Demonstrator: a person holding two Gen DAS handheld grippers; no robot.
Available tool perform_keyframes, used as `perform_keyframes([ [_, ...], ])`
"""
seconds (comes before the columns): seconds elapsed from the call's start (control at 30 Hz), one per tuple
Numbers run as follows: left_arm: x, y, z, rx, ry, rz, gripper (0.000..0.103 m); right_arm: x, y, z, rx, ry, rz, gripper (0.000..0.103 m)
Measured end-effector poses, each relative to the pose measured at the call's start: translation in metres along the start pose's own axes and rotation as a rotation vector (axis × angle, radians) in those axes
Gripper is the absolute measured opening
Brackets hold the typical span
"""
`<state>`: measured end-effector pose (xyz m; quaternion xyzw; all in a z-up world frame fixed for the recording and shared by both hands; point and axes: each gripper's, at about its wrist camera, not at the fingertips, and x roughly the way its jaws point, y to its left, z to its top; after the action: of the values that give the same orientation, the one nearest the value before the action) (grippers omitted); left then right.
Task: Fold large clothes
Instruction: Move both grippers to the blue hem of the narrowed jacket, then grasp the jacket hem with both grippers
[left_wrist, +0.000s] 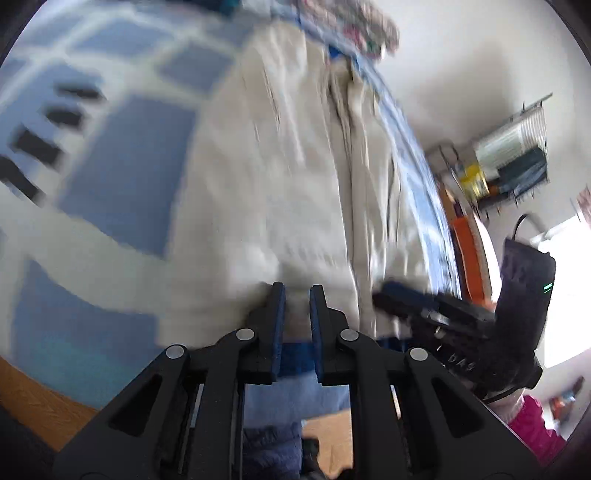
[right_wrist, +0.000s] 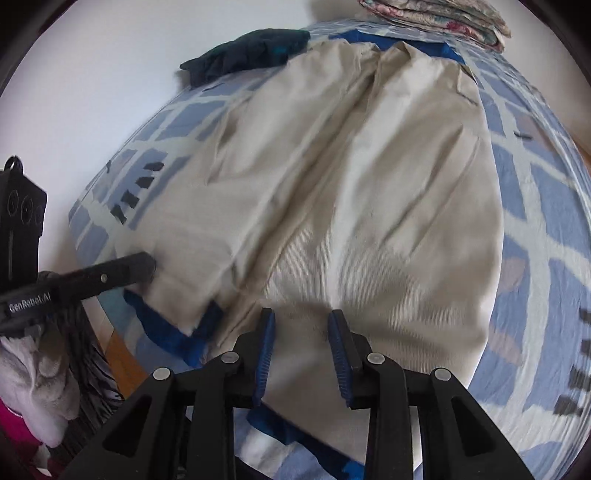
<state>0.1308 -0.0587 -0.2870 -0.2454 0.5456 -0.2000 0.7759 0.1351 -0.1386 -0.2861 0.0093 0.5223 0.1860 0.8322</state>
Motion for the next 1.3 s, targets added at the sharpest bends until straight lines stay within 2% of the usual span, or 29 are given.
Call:
perform_keyframes([
  [0.07,0.004,-0.008,-0.011,0.061,-0.014,0.025,0.011,-0.003,-0.002,0.0,0.022,0.007,0.007,0.032],
  [0.1,0.003,-0.014,-0.011,0.095,0.011,0.03,0.011,-0.007,-0.004,0.001,0.037,0.013,0.021,0.032],
  [0.17,-0.009,-0.014,-0.01,0.08,0.012,-0.013,0.011,-0.022,-0.011,0.0,0.07,0.001,0.073,0.032],
  [0.2,-0.02,-0.012,-0.008,0.07,-0.009,-0.027,0.011,-0.031,-0.016,-0.002,0.09,-0.019,0.082,0.037],
  [0.23,-0.029,-0.011,-0.005,0.069,-0.036,-0.03,0.011,-0.043,-0.023,-0.006,0.112,-0.048,0.069,0.05],
  [0.27,-0.041,-0.008,-0.003,0.065,-0.066,-0.026,0.014,-0.054,-0.031,-0.011,0.136,-0.08,0.053,0.056],
  [0.3,-0.056,-0.002,0.001,0.05,-0.108,-0.019,0.028,-0.064,-0.042,-0.018,0.174,-0.111,0.042,0.063],
  [0.33,-0.065,0.005,0.004,0.033,-0.133,-0.011,0.052,-0.073,-0.054,-0.024,0.223,-0.132,0.035,0.064],
  [0.4,-0.077,0.023,0.013,-0.018,-0.175,0.004,0.069,-0.079,-0.079,-0.036,0.328,-0.136,0.047,0.066],
  [0.5,-0.071,0.056,0.027,-0.125,-0.136,0.032,0.069,-0.071,-0.107,-0.054,0.438,-0.098,0.068,0.068],
  [0.67,-0.044,0.084,0.035,-0.224,-0.034,-0.058,0.068,-0.049,-0.119,-0.067,0.516,-0.058,0.199,0.067],
  [0.77,-0.034,0.081,0.034,-0.22,-0.008,-0.099,0.055,-0.046,-0.118,-0.064,0.497,-0.058,0.223,0.066],
  [0.8,-0.029,0.08,0.032,-0.228,0.019,-0.115,0.043,-0.045,-0.118,-0.063,0.496,-0.054,0.232,0.055],
  [0.83,-0.026,0.076,0.029,-0.232,0.022,-0.12,0.038,-0.041,-0.117,-0.06,0.493,-0.033,0.27,0.039],
  [0.87,-0.027,0.072,0.026,-0.224,0.017,-0.12,0.034,-0.038,-0.115,-0.058,0.488,-0.018,0.287,0.034],
  [0.93,-0.032,0.062,0.024,-0.199,-0.002,-0.098,0.029,-0.038,-0.109,-0.052,0.446,0.001,0.242,0.022],
  [1.03,-0.043,0.051,0.025,-0.181,-0.022,-0.118,0.028,-0.048,-0.115,-0.052,0.454,-0.003,0.233,0.016],
  [1.13,-0.037,0.045,0.028,-0.11,-0.005,-0.069,0.029,-0.041,-0.115,-0.06,0.47,-0.001,0.204,0.016],
  [1.2,-0.031,0.055,0.028,-0.144,0.021,-0.054,0.034,-0.039,-0.119,-0.067,0.486,-0.021,0.213,0.018],
  [1.23,-0.03,0.058,0.028,-0.162,0.024,-0.065,0.041,-0.039,-0.123,-0.07,0.51,-0.03,0.246,0.024],
  [1.27,-0.029,0.06,0.027,-0.176,0.028,-0.08,0.042,-0.04,-0.126,-0.072,0.533,-0.031,0.275,0.028],
  [1.3,-0.028,0.061,0.025,-0.175,0.028,-0.085,0.043,-0.041,-0.131,-0.074,0.553,-0.036,0.298,0.042],
])
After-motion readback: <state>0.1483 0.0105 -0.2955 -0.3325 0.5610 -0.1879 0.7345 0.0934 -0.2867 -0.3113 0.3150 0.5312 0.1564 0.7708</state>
